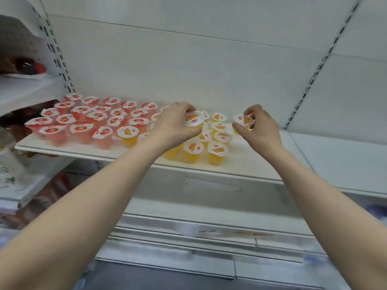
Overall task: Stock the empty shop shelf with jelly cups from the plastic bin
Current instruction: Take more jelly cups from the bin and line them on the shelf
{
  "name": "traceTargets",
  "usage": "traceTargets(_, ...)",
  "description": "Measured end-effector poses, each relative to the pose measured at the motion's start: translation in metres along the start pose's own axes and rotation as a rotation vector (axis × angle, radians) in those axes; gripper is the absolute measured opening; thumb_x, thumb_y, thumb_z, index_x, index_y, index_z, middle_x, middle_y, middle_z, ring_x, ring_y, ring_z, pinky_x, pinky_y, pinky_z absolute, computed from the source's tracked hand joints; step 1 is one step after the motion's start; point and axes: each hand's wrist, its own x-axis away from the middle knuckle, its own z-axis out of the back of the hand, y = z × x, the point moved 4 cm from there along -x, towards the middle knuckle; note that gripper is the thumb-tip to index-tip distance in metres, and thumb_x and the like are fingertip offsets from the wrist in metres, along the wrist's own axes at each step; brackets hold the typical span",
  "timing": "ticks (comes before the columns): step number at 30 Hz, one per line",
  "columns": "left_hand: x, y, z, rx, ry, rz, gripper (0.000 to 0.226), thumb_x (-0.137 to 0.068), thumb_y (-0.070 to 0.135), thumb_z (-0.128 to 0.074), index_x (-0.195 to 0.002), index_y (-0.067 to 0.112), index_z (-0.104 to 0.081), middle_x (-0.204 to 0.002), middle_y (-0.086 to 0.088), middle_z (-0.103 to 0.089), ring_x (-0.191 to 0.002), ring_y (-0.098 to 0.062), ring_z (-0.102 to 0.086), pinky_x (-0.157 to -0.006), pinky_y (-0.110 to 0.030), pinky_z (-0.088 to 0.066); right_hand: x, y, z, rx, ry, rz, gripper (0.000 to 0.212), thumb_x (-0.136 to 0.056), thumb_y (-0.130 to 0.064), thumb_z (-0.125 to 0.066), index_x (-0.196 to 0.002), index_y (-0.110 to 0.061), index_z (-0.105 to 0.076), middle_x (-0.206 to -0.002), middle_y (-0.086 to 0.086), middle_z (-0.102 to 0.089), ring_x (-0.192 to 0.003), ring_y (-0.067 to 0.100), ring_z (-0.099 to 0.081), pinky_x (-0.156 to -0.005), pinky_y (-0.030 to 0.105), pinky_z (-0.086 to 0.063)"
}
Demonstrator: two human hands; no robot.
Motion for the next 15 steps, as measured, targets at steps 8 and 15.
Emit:
traceTargets(8,-0.042,0.025,-0.049,-0.002,-0.008,0.073,0.056,-0.073,0.045,-0.076,-0.119,0.021,-0.058,-0.113,0.003,-0.061,-0.102,-0.017,-0.057,-0.082,-0.031,-0.047,-0.039,0.072,-0.026,-0.076,-0.179,-0.105,0.032,-0.080,-0.031,-0.074,-0.105,-0.018,-0.058,-0.101,-0.002,-0.059,-0.096,0.021,-0.056,-0.077,0.031,-0.042)
traceTargets(15,-0.068,0.030,-0.068,-0.057,-0.016,0.117,0.055,-0.074,0.049,-0.076,-0.120,0.024,-0.058,-0.115,0.007,-0.062,-0.104,-0.015,-0.057,-0.082,-0.029,-0.045,-0.066,0.093,-0.055,-0.062,-0.283,-0.098,0.034,-0.081,-0.029,-0.073,-0.109,-0.018,-0.060,-0.107,0.002,-0.060,-0.099,0.022,-0.057,-0.080,0.032,-0.044)
